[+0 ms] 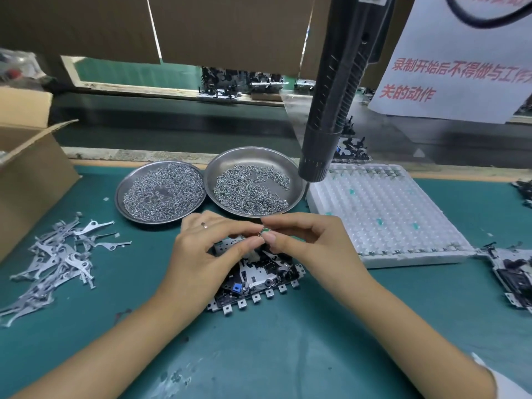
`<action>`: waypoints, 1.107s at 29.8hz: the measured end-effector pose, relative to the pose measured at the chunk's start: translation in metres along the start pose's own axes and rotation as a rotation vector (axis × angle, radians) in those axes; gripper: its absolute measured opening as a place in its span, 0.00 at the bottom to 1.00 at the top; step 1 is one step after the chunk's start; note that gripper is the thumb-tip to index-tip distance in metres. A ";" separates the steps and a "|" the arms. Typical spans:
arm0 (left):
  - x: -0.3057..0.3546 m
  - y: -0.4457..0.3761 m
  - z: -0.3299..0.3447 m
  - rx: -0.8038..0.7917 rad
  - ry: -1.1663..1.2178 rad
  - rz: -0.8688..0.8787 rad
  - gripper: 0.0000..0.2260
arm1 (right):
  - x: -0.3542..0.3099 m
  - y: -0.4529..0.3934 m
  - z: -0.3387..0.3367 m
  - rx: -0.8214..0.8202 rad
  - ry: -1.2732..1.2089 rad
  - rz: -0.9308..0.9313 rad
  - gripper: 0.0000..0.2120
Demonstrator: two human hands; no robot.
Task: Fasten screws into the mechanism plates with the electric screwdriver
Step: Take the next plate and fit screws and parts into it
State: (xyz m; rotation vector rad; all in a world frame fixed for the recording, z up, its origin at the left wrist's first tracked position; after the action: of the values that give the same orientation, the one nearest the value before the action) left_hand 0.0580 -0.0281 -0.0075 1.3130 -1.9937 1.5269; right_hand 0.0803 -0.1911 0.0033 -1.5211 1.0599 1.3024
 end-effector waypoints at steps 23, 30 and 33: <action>0.006 0.009 -0.017 -0.095 0.015 -0.081 0.08 | 0.006 0.017 0.003 -0.199 0.632 -0.523 0.06; 0.008 0.014 -0.017 0.035 0.003 -0.157 0.08 | 0.005 0.017 0.007 -0.175 0.733 -0.643 0.05; 0.013 0.018 -0.014 -0.014 -0.085 -0.067 0.12 | 0.006 0.018 0.008 -0.173 0.770 -0.679 0.04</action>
State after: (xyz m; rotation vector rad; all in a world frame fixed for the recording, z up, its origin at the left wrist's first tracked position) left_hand 0.0328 -0.0219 -0.0037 1.4461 -1.9864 1.4471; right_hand 0.0617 -0.1894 -0.0052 -2.3305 0.7409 0.3283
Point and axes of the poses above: each hand's wrist, its own y-axis away from the middle knuckle, its own z-axis out of the palm, x = y × z, the point moved 3 cm from there along -y, towards the middle knuckle, and after that the axes turned 2 degrees about z, right-handed, at the moved point
